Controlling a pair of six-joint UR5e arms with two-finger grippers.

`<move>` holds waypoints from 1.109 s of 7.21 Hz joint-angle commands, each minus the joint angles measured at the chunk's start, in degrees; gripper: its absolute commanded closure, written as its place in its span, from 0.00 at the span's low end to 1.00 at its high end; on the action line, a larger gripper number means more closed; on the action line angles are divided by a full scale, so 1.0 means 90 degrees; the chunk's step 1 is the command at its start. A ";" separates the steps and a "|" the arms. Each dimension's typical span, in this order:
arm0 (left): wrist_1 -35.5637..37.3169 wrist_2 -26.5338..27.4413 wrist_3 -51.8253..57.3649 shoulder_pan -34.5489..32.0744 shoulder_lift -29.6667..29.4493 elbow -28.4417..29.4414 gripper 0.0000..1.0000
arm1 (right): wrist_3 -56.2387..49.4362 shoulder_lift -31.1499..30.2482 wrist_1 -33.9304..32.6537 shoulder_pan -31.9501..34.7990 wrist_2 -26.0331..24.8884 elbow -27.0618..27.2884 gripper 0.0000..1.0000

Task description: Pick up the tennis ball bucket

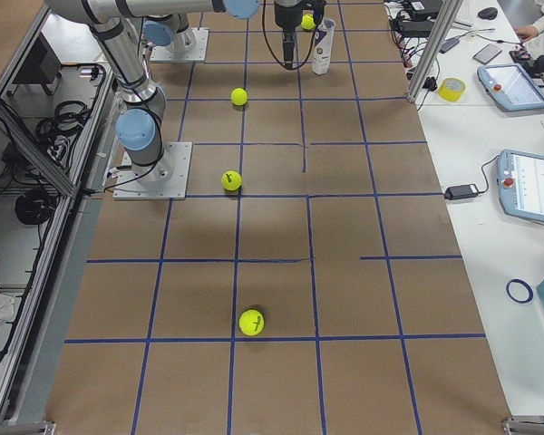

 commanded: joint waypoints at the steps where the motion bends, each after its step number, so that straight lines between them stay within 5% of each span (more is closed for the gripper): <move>1: -0.0694 0.0002 0.0089 0.0199 0.0591 -0.0257 0.00 | 0.0011 0.0005 -0.0017 0.0000 -0.0035 0.0005 0.00; 3: -0.1651 -0.0618 0.1269 0.1038 0.0622 0.0162 0.00 | 0.0031 0.0015 -0.0076 0.0000 -0.0280 0.0006 0.00; 8: -0.1158 -0.0643 0.1222 0.1090 0.0592 0.0096 0.00 | 0.0031 0.0015 -0.0076 0.0000 -0.0290 0.0015 0.00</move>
